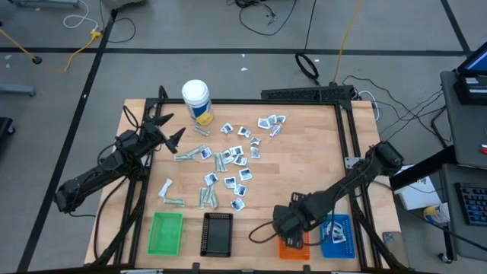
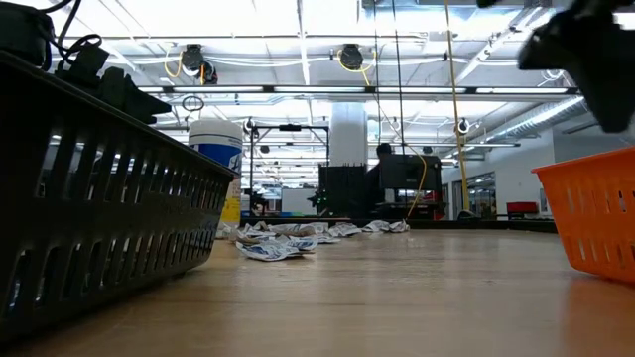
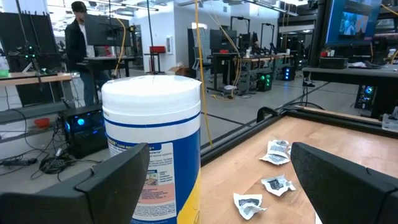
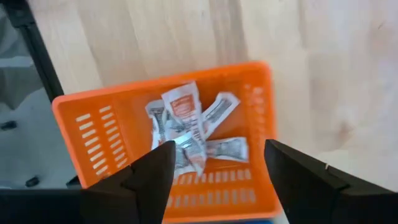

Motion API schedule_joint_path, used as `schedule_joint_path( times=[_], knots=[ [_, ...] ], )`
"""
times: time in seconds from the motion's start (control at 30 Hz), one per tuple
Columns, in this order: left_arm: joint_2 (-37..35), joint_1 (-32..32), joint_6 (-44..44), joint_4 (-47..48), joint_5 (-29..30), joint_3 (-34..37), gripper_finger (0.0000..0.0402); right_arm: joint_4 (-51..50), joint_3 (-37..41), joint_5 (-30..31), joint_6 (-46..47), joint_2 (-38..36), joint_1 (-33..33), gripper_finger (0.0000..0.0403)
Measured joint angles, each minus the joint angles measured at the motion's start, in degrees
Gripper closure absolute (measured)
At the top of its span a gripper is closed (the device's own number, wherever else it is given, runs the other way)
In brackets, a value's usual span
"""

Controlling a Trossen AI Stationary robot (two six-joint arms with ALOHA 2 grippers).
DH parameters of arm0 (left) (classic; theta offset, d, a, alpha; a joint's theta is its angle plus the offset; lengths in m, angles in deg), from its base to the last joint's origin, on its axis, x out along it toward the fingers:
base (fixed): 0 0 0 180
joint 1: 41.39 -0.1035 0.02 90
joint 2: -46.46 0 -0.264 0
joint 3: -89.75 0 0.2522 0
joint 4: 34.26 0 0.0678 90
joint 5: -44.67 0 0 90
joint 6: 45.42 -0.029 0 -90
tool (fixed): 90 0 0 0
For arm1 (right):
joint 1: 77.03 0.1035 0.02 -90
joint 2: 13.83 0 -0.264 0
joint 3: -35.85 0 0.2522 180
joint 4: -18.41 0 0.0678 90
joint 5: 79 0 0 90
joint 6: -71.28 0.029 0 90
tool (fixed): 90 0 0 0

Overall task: Pick & Place First Aid Supplies
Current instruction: Put the ointment pack into the orange bin

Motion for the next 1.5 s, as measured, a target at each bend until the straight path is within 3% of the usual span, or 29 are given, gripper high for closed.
schedule_joint_path(
  times=[0.27,0.5,1.17,1.5],
  knots=[
    [0.0,0.0,0.0,0.0,0.0,0.0,0.0005,-0.7,0.0,0.0,-11.7,-3.4,-4.3,0.0176],
    [0.0,0.0,0.0,0.0,0.0,0.0,0.0005,-0.9,0.0,-0.1,-27.7,-4.3,-11.9,0.0175],
    [0.0,0.0,0.0,0.0,0.0,0.0,0.0005,-0.7,0.0,0.5,-65.3,-4.3,-53.9,0.0183],
    [0.0,0.0,0.0,0.0,0.0,0.0,0.0005,4.4,0.0,0.3,-78.4,-4.3,-66.4,0.0182]
  ],
)
